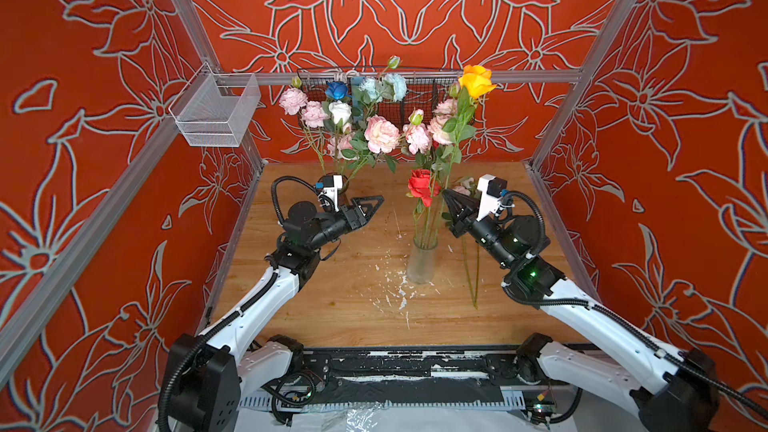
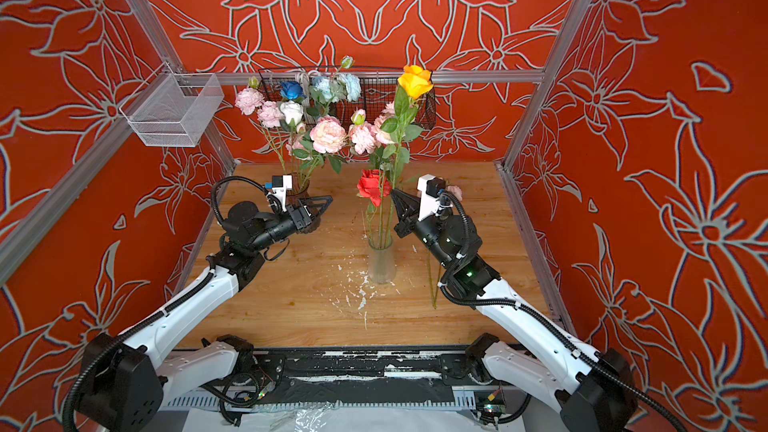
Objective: Arrange the flowers into the vase
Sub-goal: 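Carry the orange rose over the clear glass and lower its stem in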
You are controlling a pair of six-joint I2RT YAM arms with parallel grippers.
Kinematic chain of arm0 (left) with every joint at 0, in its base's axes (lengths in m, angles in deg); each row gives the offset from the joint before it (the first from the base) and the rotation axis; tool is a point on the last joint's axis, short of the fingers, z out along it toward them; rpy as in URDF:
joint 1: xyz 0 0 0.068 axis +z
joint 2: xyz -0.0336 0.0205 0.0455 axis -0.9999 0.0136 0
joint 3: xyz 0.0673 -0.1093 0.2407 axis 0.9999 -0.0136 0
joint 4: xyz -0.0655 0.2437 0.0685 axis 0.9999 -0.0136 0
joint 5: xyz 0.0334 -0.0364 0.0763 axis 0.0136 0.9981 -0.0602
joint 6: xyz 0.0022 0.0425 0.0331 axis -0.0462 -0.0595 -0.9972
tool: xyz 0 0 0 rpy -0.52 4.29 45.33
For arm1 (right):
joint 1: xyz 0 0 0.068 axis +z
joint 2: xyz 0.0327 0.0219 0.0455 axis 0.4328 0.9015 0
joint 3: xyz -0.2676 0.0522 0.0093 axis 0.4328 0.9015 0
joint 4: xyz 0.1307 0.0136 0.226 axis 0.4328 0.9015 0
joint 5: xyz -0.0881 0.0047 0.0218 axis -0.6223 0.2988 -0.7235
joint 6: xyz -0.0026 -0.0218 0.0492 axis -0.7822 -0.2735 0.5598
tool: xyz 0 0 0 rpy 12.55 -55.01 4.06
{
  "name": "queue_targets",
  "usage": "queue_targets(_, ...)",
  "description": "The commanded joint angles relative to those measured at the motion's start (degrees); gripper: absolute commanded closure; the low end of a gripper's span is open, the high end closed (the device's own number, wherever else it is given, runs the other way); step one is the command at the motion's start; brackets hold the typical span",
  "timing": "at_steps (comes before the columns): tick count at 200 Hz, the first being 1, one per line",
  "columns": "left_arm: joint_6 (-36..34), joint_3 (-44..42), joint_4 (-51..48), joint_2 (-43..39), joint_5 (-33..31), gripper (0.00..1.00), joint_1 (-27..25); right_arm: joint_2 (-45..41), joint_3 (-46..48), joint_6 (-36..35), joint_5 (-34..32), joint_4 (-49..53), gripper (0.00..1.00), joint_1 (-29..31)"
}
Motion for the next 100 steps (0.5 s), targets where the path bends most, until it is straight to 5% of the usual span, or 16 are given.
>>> queue_targets(1, 0.48, -0.19, 2.07, -0.39, 0.6, 0.05, 0.31, -1.36, -0.69, -2.41, 0.57, 5.84, 1.0, 0.75)
queue_targets(29, 0.46, -0.19, 2.08, -0.57, 0.55, 0.05, 0.3, -1.74, -1.01, -1.24, 1.02, 10.0, 1.0, 1.23)
queue_targets(53, 0.56, -0.19, 2.09, -0.57, 0.59, 0.05, 0.31, -1.2, -4.23, -1.29, 0.95, 19.2, 0.69, 1.75)
queue_targets(100, 0.39, -0.28, 1.87, -1.21, 0.16, 0.04, 0.3, -7.12, -4.75, -1.68, -3.9, 26.47, 0.57, 2.61)
